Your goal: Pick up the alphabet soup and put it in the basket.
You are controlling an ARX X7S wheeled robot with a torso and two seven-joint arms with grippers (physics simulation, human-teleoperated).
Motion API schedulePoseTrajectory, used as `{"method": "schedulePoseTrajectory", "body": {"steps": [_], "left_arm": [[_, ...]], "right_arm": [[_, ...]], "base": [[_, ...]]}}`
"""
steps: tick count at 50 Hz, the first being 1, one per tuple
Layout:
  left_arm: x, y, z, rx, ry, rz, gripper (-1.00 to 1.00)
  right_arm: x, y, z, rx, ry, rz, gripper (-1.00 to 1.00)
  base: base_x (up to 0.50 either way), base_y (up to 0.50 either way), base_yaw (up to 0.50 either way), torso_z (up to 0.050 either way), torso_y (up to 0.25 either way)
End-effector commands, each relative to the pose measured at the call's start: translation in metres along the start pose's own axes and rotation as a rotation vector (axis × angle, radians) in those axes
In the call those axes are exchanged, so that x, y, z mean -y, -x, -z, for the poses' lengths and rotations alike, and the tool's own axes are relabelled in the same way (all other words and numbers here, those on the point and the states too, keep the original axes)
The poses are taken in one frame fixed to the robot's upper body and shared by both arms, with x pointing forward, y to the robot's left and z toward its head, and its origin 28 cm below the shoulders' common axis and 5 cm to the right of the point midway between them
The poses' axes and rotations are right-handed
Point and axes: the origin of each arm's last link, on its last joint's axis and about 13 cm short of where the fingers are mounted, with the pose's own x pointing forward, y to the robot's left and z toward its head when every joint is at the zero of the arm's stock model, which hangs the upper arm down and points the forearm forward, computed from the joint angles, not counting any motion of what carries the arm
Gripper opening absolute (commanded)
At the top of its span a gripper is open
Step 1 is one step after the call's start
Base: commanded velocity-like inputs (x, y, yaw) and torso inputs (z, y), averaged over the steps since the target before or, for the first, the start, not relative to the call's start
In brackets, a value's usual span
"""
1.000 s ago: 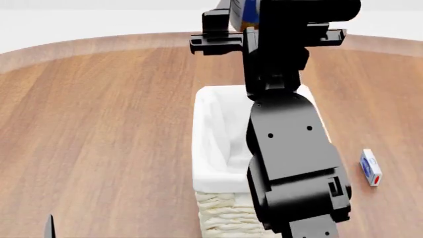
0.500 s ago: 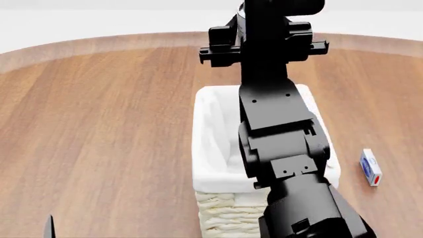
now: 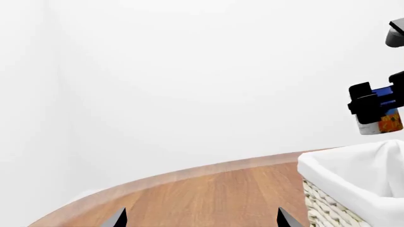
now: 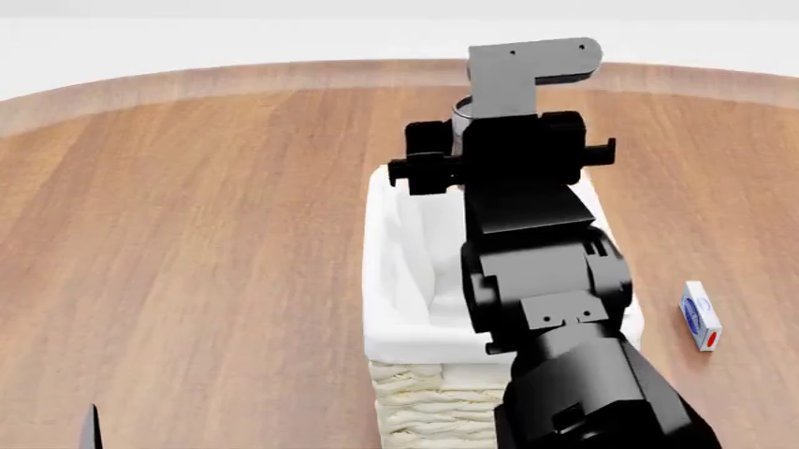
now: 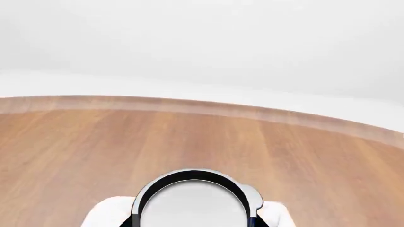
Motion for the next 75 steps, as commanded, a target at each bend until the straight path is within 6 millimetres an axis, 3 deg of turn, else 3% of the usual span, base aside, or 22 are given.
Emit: {"method": "schedulePoseTrajectory", "body": {"steps": [1, 33, 73, 74, 75], "left_arm": [[-0.001, 0.000, 0.000, -0.001, 0.003, -0.003, 1.00], [0.000, 0.000, 0.002, -0.004, 0.003, -0.001, 1.00], [0.001, 0.000, 0.003, -0.009, 0.001, 0.000, 1.00], [0.001, 0.000, 0.003, -0.008, 0.002, 0.000, 1.00], [0.001, -0.001, 0.003, -0.009, 0.002, 0.000, 1.00]], "right_arm": [[0.000, 0.002, 0.005, -0.078, 0.058, -0.034, -1.00], [0.002, 0.005, 0.044, -0.200, 0.040, -0.014, -1.00], [0.002, 0.007, 0.063, -0.246, 0.026, -0.021, -1.00], [0.002, 0.007, 0.063, -0.247, 0.025, -0.014, 1.00], [0.002, 0.007, 0.062, -0.245, 0.023, -0.015, 1.00]], "base": [[0.00, 0.00, 0.00, 0.000, 0.000], [0.00, 0.00, 0.00, 0.000, 0.001], [0.00, 0.00, 0.00, 0.000, 0.001], [0.00, 0.00, 0.00, 0.000, 0.000], [0.00, 0.00, 0.00, 0.000, 0.000]]}}
